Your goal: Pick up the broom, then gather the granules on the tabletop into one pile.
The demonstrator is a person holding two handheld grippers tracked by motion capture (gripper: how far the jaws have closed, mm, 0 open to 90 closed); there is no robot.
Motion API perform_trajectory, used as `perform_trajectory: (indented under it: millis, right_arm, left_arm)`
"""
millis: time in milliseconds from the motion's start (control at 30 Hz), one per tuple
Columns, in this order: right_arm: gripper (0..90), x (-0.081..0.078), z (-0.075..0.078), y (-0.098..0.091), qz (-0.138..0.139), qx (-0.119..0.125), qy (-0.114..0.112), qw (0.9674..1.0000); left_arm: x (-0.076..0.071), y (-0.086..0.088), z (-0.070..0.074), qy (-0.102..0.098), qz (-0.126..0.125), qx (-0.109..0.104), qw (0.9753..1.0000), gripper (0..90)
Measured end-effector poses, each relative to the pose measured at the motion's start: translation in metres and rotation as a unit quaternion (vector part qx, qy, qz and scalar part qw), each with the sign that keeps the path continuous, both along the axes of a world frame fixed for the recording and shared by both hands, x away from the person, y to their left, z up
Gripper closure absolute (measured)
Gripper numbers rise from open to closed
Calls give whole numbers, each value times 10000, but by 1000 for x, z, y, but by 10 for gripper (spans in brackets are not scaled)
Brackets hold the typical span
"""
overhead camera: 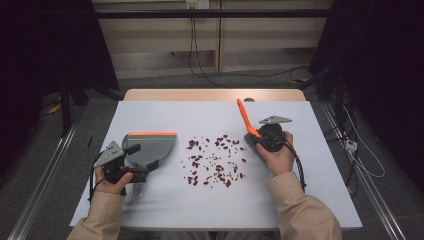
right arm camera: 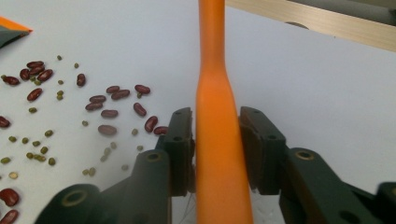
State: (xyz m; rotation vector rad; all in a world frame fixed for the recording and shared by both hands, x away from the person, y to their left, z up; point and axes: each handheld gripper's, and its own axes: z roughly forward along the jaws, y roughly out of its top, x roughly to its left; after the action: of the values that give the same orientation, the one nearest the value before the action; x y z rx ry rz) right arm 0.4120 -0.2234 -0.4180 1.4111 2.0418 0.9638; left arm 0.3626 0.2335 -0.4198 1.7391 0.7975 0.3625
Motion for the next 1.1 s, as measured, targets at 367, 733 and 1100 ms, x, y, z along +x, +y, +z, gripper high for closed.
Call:
perform_trajectory:
  millis: [367,733,1100]
  right_arm:
    - [587,-12,3,-3,13,-89,-158,9998]
    - [709,-13,-7,-6,122,-172,-148,9997]
    - [712,-5,-5,-12,174,203,-181,9995]
  left_arm:
    - [-4,1,-1,-25,38,-6,10000,43]
    - [-3,0,-2,-5,5,12,10000,43]
    - [-3,0,-1,-12,24,-8,10000,44]
